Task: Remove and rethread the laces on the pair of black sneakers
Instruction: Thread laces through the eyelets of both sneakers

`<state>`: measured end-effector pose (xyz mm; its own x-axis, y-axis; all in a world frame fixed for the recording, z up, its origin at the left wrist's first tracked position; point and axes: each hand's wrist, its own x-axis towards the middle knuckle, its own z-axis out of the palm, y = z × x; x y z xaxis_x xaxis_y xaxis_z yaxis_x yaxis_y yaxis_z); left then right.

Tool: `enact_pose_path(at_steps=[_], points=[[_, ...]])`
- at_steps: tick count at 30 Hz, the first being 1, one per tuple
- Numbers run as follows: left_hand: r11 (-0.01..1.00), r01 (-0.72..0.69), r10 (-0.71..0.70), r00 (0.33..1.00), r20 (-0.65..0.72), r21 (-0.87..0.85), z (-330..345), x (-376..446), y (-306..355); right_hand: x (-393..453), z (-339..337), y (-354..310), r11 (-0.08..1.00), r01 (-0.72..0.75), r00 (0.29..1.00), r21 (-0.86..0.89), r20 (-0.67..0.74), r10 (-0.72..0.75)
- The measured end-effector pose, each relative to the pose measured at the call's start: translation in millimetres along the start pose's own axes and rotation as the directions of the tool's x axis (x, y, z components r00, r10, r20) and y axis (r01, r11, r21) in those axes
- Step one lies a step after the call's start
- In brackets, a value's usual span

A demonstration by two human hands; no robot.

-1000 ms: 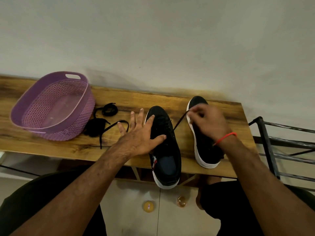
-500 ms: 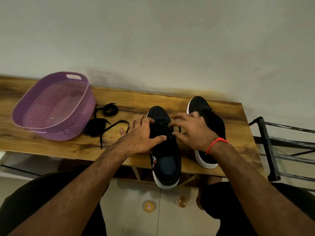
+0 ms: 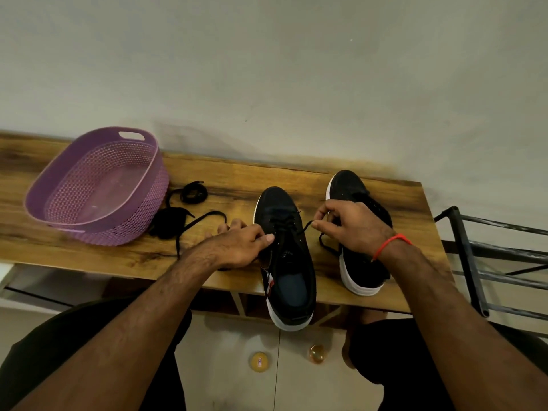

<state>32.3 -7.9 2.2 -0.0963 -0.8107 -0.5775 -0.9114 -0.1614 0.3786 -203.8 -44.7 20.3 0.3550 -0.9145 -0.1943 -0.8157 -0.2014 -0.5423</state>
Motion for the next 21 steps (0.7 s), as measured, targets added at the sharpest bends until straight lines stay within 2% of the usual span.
enact_pose_path(at_steps=[3, 6, 10, 12, 18, 21], points=[[0.999, -0.036, 0.037, 0.999, 0.035, -0.008, 1, 3, -2, 0, -3, -3, 0.989, 0.027, 0.999, 0.146, -0.021, -0.024], [0.97, -0.042, 0.048, 0.999, 0.019, -0.24, -4, 0, 1, -2, -3, -5, 0.954, 0.031, 0.999, 0.299, 0.004, -0.034], [0.791, -0.064, 0.028, 0.997, -0.069, -0.608, -23, -19, 15, -5, -7, -10, 0.859, 0.011, 1.0, 0.512, 0.02, -0.024], [0.694, -0.131, 0.033, 0.988, -0.151, -0.708, -34, -31, 19, -7, -14, -18, 0.794, 0.024, 1.0, 0.607, -0.029, -0.008], [0.626, -0.332, 0.104, 0.932, -0.347, -0.706, -75, -63, 37, -12, -56, -59, 0.559, 0.106, 0.973, 0.822, -0.203, 0.114], [0.68, -0.393, 0.163, 0.904, -0.395, -0.619, -105, -80, 52, -15, -87, -82, 0.468, 0.166, 0.959, 0.868, -0.252, 0.128]])
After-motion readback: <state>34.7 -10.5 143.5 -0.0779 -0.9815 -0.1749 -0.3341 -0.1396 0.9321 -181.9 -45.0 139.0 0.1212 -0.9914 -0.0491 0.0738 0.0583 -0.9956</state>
